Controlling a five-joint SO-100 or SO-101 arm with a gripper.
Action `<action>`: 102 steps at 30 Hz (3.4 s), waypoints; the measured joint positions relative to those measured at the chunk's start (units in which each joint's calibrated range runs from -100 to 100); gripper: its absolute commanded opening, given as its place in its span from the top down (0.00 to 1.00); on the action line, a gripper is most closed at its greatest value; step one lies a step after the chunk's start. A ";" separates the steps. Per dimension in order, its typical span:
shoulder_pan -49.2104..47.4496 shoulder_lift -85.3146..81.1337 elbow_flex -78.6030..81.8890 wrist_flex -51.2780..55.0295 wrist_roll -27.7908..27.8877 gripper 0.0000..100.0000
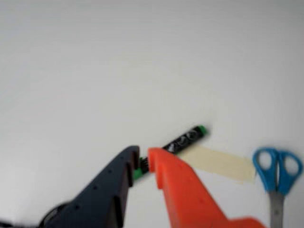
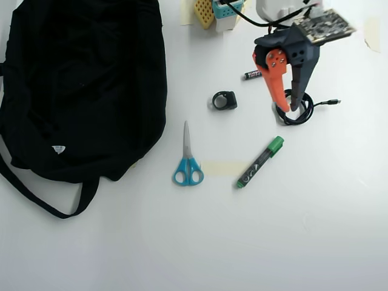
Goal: Put the green marker into the black bag
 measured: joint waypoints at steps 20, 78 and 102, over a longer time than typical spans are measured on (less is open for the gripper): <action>1.47 13.12 -17.30 10.91 -3.57 0.98; -3.01 31.80 -17.61 17.95 -14.41 0.98; -1.40 31.80 -19.81 17.95 -14.26 0.98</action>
